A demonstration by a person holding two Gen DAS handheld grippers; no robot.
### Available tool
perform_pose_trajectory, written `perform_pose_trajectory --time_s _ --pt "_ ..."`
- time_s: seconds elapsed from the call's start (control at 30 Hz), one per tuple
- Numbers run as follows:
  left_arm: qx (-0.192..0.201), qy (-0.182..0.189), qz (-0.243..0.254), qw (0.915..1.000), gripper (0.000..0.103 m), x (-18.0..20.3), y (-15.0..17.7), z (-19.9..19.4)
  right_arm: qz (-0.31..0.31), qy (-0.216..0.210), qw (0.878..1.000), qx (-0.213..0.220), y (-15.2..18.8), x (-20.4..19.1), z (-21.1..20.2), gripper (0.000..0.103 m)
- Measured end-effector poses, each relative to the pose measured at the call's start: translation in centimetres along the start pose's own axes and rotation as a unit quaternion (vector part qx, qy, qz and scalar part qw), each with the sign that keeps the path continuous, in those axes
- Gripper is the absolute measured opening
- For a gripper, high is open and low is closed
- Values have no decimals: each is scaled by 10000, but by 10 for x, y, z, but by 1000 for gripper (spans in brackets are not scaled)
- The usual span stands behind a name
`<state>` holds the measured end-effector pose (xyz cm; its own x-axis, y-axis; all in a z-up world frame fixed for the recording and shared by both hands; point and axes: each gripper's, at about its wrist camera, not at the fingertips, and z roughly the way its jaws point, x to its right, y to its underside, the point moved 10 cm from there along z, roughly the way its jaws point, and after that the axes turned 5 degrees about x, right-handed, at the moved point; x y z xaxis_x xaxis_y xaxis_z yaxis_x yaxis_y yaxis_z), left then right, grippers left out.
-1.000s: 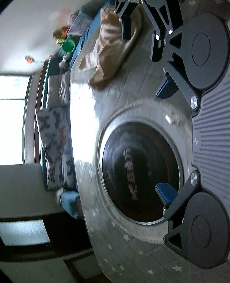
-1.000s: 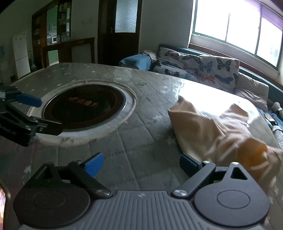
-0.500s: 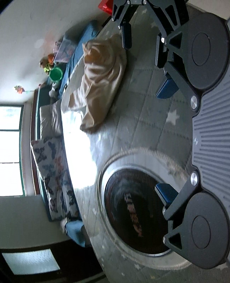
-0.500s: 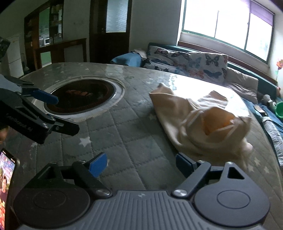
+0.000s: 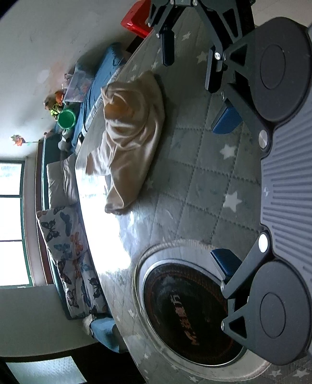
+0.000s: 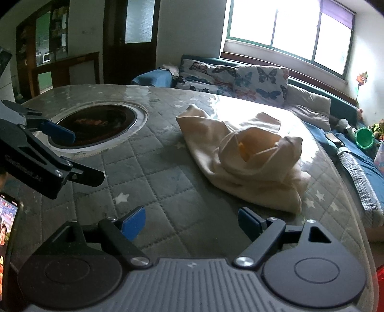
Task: Fold clothes
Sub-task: 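Approach the bunched cream shirt with both tools open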
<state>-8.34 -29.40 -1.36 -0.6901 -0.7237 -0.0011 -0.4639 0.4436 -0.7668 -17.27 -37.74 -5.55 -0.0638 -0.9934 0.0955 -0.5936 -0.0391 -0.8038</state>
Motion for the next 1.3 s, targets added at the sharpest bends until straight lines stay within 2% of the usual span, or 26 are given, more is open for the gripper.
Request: perform_pose_trajectory --time_s 0.53,0.87,1.3 --pt "-162 139 96 9997 103 27 -6 -5 -13 82 10000 9 9 2 -17 86" --pt "-345 141 254 9990 103 43 -6 11 160 146 9998 -54 17 15 -17 86" --pt "-509 34 422 9978 103 42 -14 33 279 131 9995 -118 16 25 -6 85"
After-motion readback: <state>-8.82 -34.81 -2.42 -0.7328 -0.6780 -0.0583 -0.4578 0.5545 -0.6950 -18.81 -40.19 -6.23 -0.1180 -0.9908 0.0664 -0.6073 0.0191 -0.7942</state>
